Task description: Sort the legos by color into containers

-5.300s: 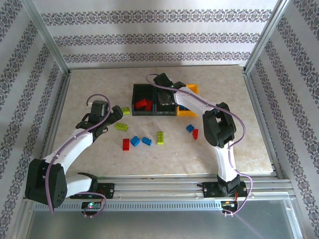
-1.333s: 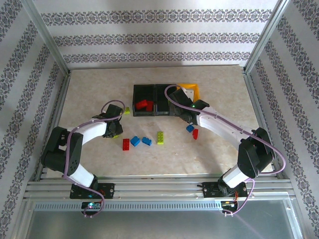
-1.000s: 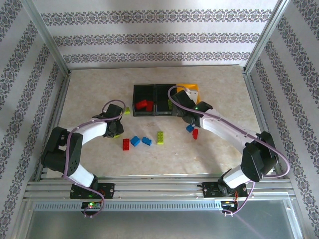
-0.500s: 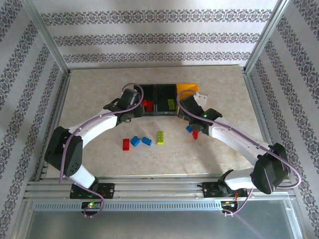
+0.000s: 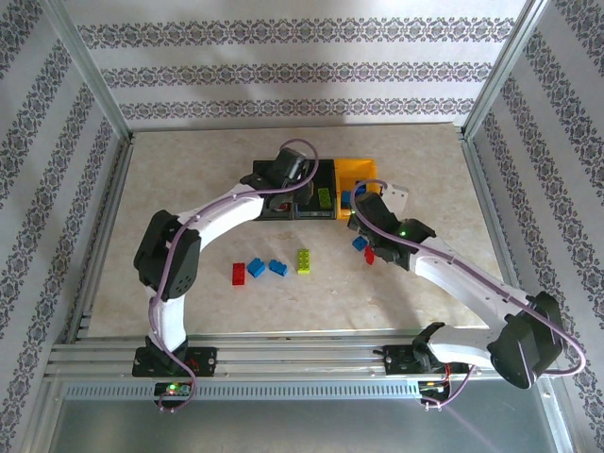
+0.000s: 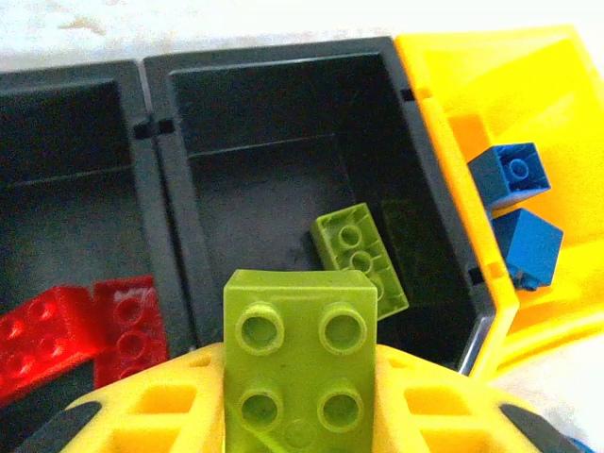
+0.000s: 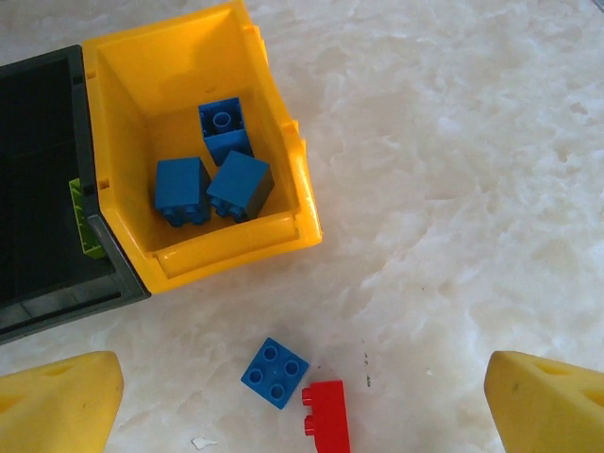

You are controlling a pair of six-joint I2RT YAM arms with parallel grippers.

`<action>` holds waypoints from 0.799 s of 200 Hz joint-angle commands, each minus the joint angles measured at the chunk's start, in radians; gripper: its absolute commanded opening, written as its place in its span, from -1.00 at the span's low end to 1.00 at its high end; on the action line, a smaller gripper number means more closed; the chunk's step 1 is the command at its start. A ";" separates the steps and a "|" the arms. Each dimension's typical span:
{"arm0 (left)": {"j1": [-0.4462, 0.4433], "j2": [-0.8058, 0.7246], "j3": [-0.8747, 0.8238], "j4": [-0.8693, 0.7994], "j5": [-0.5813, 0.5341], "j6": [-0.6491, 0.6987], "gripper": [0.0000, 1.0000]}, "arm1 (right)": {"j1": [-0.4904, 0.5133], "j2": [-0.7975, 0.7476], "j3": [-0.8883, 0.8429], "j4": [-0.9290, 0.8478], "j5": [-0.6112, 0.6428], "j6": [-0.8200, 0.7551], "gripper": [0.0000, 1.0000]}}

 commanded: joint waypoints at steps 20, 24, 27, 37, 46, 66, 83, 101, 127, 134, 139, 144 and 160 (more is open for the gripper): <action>-0.020 0.099 0.134 -0.105 -0.062 0.061 -0.35 | -0.023 -0.050 -0.043 -0.002 0.021 0.039 0.97; -0.021 0.106 0.142 -0.110 -0.065 0.064 -0.35 | -0.024 -0.053 -0.046 -0.002 0.018 0.041 0.97; -0.022 0.112 0.148 -0.111 -0.067 0.065 -0.35 | -0.025 -0.055 -0.047 -0.004 0.017 0.043 0.97; -0.024 0.131 0.167 -0.122 -0.074 0.070 -0.34 | -0.029 -0.060 -0.055 -0.005 0.012 0.046 0.96; -0.026 0.145 0.182 -0.132 -0.078 0.075 -0.34 | -0.033 -0.066 -0.061 -0.006 0.006 0.049 0.97; -0.028 0.170 0.206 -0.144 -0.085 0.078 -0.31 | -0.046 -0.070 -0.077 -0.006 -0.013 0.055 0.96; -0.029 0.182 0.216 -0.146 -0.089 0.079 -0.27 | -0.061 -0.068 -0.093 -0.001 -0.042 0.063 0.97; -0.031 0.189 0.222 -0.148 -0.085 0.074 -0.20 | -0.093 -0.062 -0.115 0.024 -0.112 0.059 0.96; -0.034 0.192 0.224 -0.146 -0.082 0.070 -0.14 | -0.137 -0.042 -0.145 0.061 -0.215 0.041 0.94; -0.034 0.190 0.225 -0.146 -0.079 0.069 -0.12 | -0.145 -0.033 -0.147 0.066 -0.236 0.034 0.92; -0.035 0.188 0.225 -0.145 -0.078 0.067 -0.11 | -0.150 -0.025 -0.148 0.069 -0.251 0.031 0.91; -0.035 0.188 0.225 -0.145 -0.075 0.066 -0.10 | -0.156 -0.017 -0.148 0.071 -0.267 0.025 0.89; -0.035 0.178 0.224 -0.145 -0.069 0.062 -0.10 | -0.172 0.013 -0.144 0.083 -0.322 -0.002 0.82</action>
